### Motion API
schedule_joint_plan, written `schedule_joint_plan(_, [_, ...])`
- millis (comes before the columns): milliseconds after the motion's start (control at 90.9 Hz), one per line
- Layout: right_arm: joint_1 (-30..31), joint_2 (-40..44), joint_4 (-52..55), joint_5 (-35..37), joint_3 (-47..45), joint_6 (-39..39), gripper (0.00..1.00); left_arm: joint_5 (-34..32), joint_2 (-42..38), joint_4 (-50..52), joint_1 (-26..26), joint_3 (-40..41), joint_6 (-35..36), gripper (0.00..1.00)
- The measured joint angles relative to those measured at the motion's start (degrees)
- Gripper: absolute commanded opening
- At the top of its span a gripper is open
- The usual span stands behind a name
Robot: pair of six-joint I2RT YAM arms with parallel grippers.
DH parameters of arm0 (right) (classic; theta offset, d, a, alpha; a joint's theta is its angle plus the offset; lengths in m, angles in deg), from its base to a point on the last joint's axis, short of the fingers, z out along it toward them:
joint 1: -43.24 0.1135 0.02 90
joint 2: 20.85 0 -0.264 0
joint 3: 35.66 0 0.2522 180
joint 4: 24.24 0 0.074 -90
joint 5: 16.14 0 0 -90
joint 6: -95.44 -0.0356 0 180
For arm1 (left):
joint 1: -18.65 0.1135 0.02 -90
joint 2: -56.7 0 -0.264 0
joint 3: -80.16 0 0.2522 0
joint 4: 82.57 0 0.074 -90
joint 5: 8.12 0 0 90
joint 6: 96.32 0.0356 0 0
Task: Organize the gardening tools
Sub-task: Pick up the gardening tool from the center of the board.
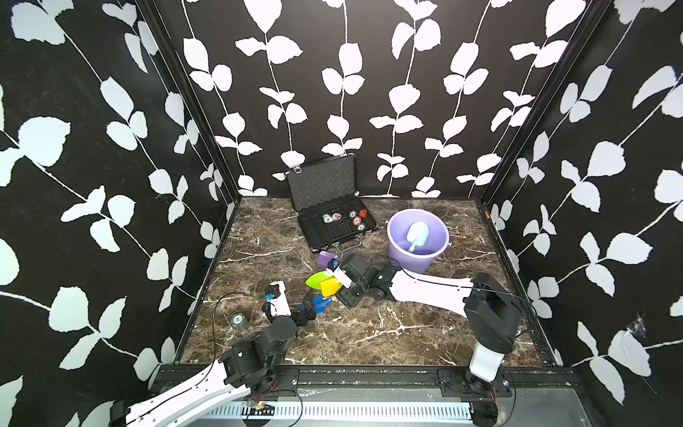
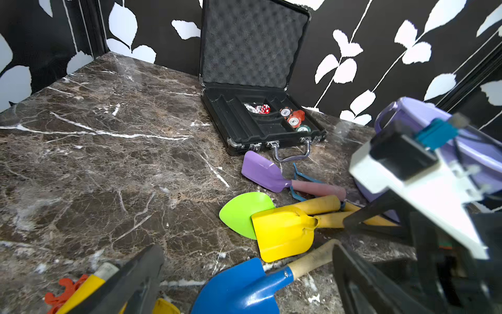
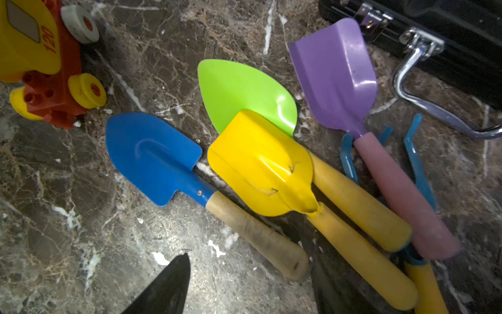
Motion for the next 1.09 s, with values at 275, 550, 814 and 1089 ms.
schedule_joint_plan(275, [0.0, -2.58, -0.68, -0.39, 1.66, -0.15, 0.73, -0.2, 0.57, 1.2, 0.0, 0.17, -0.07, 0.99])
schedule_joint_plan(550, [-0.02, -4.46, -0.83, -0.02, 1.66, -0.46, 0.73, -0.13, 4.02, 1.11, 0.0, 0.17, -0.61, 0.99])
schedule_joint_plan(814, [-0.04, -5.22, -1.01, 0.11, 1.66, -0.52, 0.73, -0.04, 5.99, 0.87, 0.0, 0.17, -0.59, 0.99])
schedule_joint_plan(1089, [-0.28, -6.19, -1.25, -0.15, 1.66, -0.5, 0.72, 0.11, 6.47, 0.42, 0.0, 0.17, -0.57, 0.99])
